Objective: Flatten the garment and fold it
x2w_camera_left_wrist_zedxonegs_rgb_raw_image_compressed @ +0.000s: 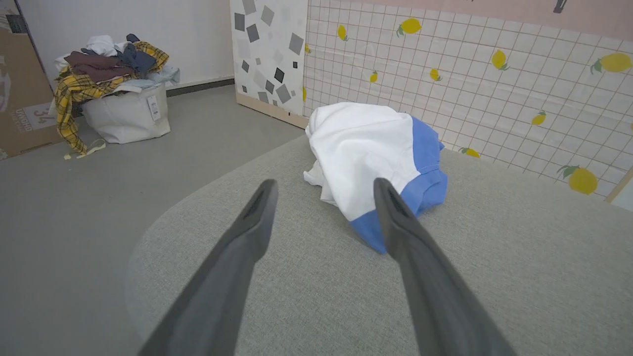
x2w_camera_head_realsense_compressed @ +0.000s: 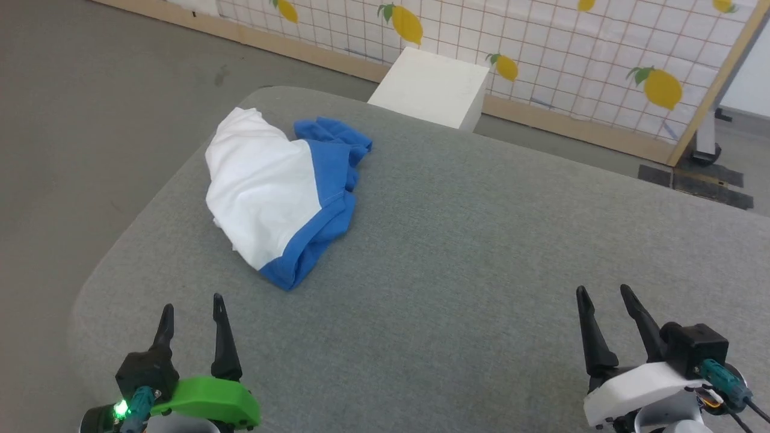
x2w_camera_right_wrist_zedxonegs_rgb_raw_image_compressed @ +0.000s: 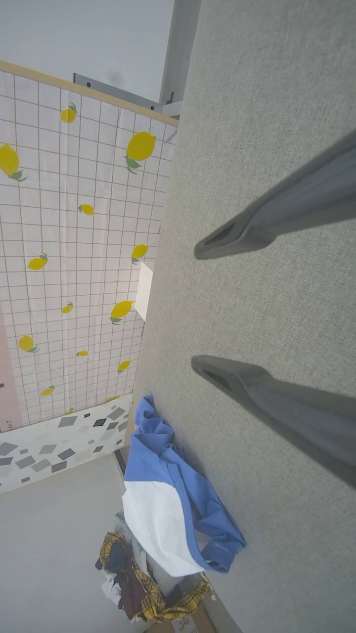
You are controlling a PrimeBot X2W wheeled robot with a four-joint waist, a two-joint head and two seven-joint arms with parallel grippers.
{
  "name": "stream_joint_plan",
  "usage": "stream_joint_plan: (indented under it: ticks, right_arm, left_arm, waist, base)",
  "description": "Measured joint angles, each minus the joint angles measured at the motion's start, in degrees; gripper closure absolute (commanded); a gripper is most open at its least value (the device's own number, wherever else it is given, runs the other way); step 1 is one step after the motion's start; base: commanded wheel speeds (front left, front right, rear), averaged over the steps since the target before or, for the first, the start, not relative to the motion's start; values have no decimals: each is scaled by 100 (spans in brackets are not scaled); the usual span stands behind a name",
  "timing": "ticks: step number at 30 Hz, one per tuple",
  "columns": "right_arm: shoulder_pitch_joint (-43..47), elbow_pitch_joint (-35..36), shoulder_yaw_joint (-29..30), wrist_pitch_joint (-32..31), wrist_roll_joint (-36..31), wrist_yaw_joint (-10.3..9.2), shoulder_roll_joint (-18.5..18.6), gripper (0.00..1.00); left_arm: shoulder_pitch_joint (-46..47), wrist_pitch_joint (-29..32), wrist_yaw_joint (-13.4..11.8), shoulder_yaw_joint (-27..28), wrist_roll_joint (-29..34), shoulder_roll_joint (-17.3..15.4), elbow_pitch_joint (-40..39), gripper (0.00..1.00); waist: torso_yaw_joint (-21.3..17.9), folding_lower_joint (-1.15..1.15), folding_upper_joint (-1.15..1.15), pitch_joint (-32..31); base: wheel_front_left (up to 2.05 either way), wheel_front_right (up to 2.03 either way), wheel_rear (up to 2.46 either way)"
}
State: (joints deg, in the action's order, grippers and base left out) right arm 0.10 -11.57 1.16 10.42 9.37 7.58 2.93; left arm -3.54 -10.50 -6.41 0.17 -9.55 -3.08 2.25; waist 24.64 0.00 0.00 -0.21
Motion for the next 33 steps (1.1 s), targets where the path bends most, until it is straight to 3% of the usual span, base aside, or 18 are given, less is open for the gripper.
stream_joint_plan:
  ticks: [11,19,27,33]
  right_arm:
    - [0,-137,35,131,90,0,-1,0]
    - [-1,-234,89,223,85,0,-2,0]
    - [-22,-185,233,213,-52,0,-9,0]
    - [-159,62,350,68,-231,0,-8,0]
  left_arm:
    - [30,-130,-64,-20,-152,1,123,0]
    - [1141,48,353,-40,-544,-209,657,0]
    - [2751,1192,803,179,-1535,-487,1518,0]
    - [3845,2194,840,257,-2060,-655,2365,0]
  waist:
    - [218,0,0,79]
    - [342,0,0,222]
    - [295,0,0,533]
    - [179,0,0,913]
  base:
    - [0,0,0]
    - [0,0,0]
    - [0,0,0]
    - [0,0,0]
